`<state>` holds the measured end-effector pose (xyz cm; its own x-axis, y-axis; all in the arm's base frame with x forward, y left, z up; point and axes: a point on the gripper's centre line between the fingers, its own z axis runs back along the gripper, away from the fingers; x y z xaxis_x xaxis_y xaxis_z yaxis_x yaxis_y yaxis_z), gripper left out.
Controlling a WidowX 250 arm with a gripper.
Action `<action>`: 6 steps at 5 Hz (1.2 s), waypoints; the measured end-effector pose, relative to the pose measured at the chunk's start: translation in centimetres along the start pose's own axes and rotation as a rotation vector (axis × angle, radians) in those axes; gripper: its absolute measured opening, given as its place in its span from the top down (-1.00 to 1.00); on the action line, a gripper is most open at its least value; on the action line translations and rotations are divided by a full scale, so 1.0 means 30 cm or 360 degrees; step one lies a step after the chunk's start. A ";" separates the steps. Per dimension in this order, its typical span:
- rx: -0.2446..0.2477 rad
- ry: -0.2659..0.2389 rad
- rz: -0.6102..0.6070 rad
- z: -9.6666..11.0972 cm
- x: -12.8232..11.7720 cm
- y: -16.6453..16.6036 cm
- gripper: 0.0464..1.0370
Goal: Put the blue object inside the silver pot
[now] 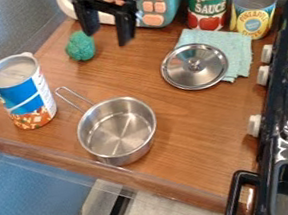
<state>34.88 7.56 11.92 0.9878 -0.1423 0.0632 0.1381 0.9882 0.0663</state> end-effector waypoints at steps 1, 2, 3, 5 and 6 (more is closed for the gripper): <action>-0.0010 0.0057 0.0110 -0.054 0.038 0.125 -0.93; -0.0015 0.0079 0.0191 -0.080 0.066 0.213 -0.93; -0.0005 0.0062 0.0265 -0.083 0.088 0.276 -0.93; -0.0019 0.0113 0.0341 -0.141 0.088 0.309 -0.93; -0.0026 0.0138 0.0371 -0.176 0.097 0.311 -0.93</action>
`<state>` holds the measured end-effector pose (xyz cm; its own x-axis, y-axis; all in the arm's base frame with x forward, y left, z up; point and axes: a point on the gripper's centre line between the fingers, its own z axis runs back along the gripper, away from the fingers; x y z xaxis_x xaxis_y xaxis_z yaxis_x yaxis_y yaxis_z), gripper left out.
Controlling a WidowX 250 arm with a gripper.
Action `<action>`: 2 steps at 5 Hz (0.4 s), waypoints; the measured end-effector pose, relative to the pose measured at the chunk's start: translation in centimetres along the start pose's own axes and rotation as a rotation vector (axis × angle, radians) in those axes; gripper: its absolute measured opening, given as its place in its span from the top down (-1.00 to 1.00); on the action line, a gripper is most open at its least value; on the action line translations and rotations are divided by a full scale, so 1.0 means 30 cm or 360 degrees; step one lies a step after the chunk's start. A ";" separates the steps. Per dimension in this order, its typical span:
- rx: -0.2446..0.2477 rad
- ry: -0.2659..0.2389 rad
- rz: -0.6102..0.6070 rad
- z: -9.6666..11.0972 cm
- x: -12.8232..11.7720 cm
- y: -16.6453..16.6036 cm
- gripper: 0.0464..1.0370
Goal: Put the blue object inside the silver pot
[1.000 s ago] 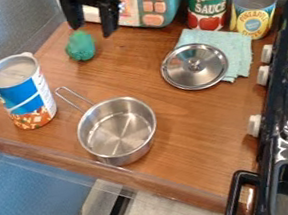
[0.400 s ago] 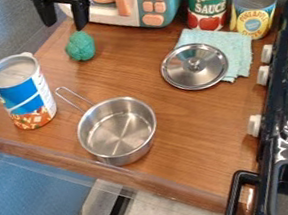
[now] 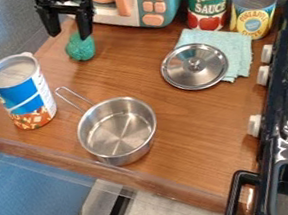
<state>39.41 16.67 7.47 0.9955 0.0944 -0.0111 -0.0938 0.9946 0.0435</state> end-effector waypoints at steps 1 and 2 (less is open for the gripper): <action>-0.0001 0.0040 0.0009 -0.028 0.001 -0.007 -0.93; -0.0012 0.0082 0.0015 -0.066 0.010 -0.017 -0.89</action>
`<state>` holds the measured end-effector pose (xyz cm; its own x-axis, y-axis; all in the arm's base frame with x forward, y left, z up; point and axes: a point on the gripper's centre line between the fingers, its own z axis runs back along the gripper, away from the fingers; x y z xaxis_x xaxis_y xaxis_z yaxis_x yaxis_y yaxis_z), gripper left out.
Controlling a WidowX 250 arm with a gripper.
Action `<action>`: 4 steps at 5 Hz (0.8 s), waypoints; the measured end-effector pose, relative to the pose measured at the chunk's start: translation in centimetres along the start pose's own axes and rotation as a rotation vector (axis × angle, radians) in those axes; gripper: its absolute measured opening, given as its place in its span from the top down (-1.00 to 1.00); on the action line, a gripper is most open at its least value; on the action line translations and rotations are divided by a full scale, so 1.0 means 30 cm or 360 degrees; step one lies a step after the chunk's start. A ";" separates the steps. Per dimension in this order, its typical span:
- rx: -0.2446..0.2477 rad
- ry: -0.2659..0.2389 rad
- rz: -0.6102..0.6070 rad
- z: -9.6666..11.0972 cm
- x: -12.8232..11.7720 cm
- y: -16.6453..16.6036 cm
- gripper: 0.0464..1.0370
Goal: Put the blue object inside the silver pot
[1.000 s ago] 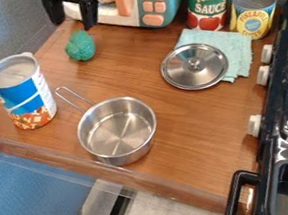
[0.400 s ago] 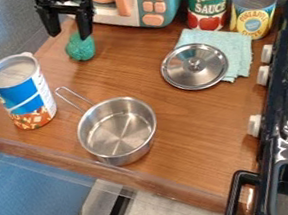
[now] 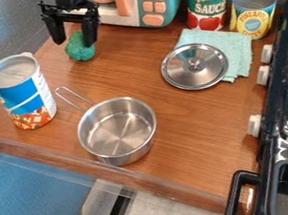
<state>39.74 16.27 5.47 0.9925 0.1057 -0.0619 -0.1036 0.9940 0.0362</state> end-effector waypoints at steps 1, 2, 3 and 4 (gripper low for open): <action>-0.0002 -0.0003 0.0020 -0.001 0.004 -0.002 -0.67; -0.0010 -0.0008 0.0030 0.001 0.006 -0.007 -0.17; -0.0029 -0.0022 0.0019 0.000 0.010 -0.011 -0.14; -0.0023 -0.0014 0.0001 0.003 0.008 -0.018 -0.14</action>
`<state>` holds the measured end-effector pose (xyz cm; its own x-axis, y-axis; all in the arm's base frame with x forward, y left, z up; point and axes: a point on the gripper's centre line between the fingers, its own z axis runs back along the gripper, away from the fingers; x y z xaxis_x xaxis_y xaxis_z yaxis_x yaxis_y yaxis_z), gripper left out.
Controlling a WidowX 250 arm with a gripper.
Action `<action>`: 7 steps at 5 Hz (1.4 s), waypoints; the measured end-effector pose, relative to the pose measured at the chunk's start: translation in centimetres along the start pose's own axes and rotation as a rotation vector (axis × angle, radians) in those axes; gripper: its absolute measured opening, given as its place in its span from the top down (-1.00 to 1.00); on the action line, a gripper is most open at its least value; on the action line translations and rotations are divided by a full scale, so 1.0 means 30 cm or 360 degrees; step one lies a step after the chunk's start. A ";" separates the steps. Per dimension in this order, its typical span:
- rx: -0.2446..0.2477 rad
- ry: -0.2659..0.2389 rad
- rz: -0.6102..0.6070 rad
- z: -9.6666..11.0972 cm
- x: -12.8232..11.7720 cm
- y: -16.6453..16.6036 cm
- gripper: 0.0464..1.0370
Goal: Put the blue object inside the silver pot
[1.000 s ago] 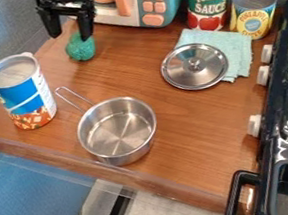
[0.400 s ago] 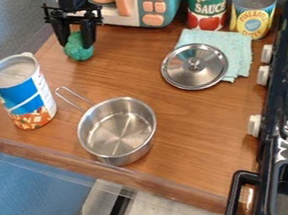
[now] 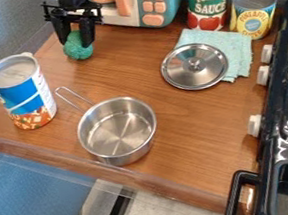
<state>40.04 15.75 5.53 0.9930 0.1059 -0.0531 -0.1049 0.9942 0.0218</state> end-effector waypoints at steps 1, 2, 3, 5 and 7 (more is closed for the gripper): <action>0.0006 -0.0051 -0.0080 0.061 -0.007 -0.070 -0.14; -0.0013 -0.0187 -0.0280 0.188 -0.053 -0.240 -0.14; -0.0037 -0.0234 -0.0554 0.239 -0.160 -0.406 -0.14; -0.0036 -0.0153 -0.0741 0.207 -0.392 -0.593 -0.14; -0.0011 0.0010 -0.0720 0.067 -0.539 -0.528 -0.13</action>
<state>25.75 -1.73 8.05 0.9387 -0.3392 -0.0620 0.3392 0.9406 -0.0118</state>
